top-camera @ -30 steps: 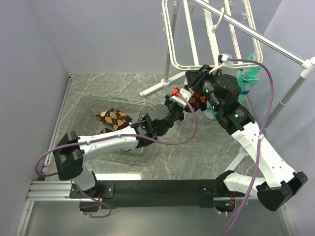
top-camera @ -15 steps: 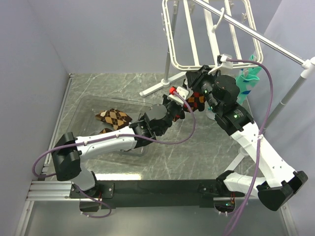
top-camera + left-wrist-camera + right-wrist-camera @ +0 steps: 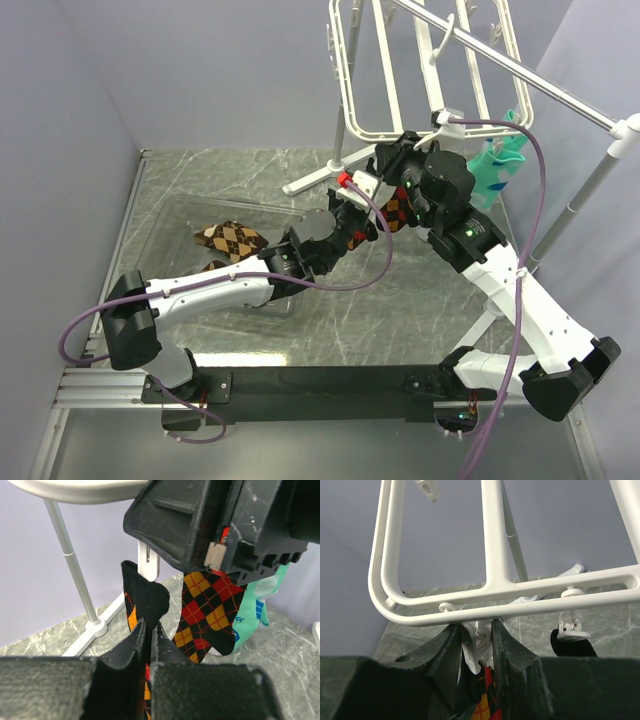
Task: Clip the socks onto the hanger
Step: Clamp the sock onto the hanger.
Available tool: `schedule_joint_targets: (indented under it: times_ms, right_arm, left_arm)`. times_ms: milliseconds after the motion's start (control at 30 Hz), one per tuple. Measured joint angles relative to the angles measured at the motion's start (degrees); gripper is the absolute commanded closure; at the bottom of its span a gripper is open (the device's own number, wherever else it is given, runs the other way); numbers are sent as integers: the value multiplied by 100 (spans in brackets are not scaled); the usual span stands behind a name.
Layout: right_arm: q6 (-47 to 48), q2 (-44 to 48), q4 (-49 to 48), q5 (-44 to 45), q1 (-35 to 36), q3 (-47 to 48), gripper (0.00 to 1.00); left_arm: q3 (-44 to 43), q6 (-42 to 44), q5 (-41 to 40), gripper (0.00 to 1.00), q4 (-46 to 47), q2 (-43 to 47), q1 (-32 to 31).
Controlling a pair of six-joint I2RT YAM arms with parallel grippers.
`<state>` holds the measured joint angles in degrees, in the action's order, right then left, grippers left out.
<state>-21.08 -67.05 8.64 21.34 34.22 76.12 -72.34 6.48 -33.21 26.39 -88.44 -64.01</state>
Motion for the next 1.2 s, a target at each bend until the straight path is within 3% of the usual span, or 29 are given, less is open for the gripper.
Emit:
schedule_joint_targets:
  times_ms: [1200]
  right_arm:
    - [-501,-50,-96,103,15,26,100]
  left_arm:
    - [-385,-109,44,99,50,-219,-20]
